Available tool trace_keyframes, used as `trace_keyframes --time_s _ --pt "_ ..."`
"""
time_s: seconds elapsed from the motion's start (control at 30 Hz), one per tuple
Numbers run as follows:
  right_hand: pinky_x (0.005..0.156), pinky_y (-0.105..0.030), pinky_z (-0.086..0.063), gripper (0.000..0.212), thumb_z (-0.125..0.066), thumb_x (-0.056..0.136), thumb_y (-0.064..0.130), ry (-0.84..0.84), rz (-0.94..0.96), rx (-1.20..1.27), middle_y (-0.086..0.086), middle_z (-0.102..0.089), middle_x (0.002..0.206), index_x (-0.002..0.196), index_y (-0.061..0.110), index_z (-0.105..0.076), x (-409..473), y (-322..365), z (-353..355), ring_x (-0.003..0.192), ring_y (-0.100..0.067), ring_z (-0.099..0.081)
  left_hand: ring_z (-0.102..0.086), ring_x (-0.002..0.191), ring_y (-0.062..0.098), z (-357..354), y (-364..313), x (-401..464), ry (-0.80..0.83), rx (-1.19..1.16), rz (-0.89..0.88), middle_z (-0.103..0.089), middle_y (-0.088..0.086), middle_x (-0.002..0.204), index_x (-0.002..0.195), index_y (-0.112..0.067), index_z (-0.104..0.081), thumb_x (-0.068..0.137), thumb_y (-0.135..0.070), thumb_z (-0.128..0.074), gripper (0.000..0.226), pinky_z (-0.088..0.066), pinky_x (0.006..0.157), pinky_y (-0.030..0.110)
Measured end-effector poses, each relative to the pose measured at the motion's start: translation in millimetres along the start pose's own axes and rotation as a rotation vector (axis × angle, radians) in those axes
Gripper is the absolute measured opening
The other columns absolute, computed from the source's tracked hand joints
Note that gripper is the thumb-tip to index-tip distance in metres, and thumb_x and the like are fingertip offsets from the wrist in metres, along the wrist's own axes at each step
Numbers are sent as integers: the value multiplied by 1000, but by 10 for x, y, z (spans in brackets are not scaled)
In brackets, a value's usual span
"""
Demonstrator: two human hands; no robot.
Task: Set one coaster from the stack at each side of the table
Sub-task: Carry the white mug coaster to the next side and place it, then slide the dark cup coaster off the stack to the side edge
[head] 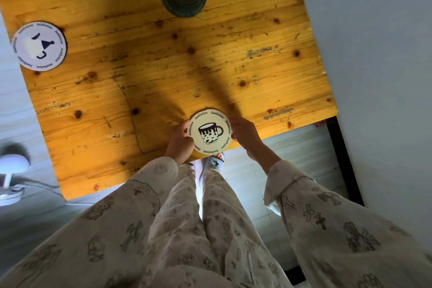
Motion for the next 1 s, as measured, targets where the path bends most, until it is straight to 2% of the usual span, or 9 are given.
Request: trace_keyframes --time_s 0.2,0.23,0.3,0.37,0.4,0.5,0.6,0.77,1.0 --pt "55 -25 -30 31 -40 90 11 28 9 -117 -1 -44 57 60 16 -48 48 99 56 58 -17 -37 -45 122 32 91 -67 77 9 192 -12 -40 20 136 130 -8 -41 85 2 -41 47 -42 101 45" --pt "54 -25 -31 29 -40 92 11 25 31 -155 0 -48 61 66 14 -54 63 144 71 60 -18 -40 -44 123 33 122 -103 106 2 242 -36 -40 22 137 131 -7 -41 86 1 -42 45 -40 103 48" --pt "68 -26 -39 25 -41 94 15 11 71 -222 -9 -64 89 100 6 -64 112 247 91 81 -21 -51 -41 126 34 208 -193 175 -29 337 -114 -40 23 137 131 -4 -40 87 0 -44 44 -36 106 47" --pt "86 -32 -42 32 -44 95 17 -38 110 -277 -17 -61 124 121 4 -58 175 402 105 107 -28 -56 -38 128 33 331 -304 285 -71 449 -225 -41 22 135 131 -3 -40 88 -1 -46 44 -32 108 43" --pt "92 -32 -42 33 -44 95 16 -58 134 -298 -19 -58 130 123 3 -57 222 479 107 116 -31 -55 -37 129 32 399 -366 362 -85 515 -270 -41 21 136 132 -4 -39 88 -3 -46 45 -30 109 41" --pt "95 -31 -41 33 -45 95 14 -101 206 -370 -21 -57 130 124 2 -56 420 739 110 119 -32 -54 -26 135 30 618 -568 691 -81 737 -290 -28 15 147 138 -11 -29 89 -13 -48 53 -29 111 43" --pt "98 -34 -41 35 -45 95 16 -130 284 -452 -21 -56 131 127 3 -53 718 1088 116 119 -33 -54 -11 141 32 877 -861 1126 -79 908 -262 -9 11 154 143 -20 -13 87 -28 -53 70 -21 113 55" --pt "103 -35 -37 41 -47 95 23 -139 475 -627 -20 -53 134 131 4 -47 1202 1763 0 124 -32 -48 13 143 30 1281 -1349 1728 -72 1004 -250 22 2 154 142 -34 10 70 -44 -70 108 -3 110 66" --pt "111 -39 -28 45 -46 95 22 -179 713 -942 -17 -41 143 136 6 -39 1734 2328 -241 134 -30 -34 24 140 25 1410 -1384 2007 -42 979 -183 32 0 151 137 -39 23 55 -47 -79 131 1 108 69"
Point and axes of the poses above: each hand's wrist, its own x-axis towards the middle knuckle, its own z-axis out of the back of the hand, y = z × x, the point moved 1 cm from there along x, towards the middle knuckle
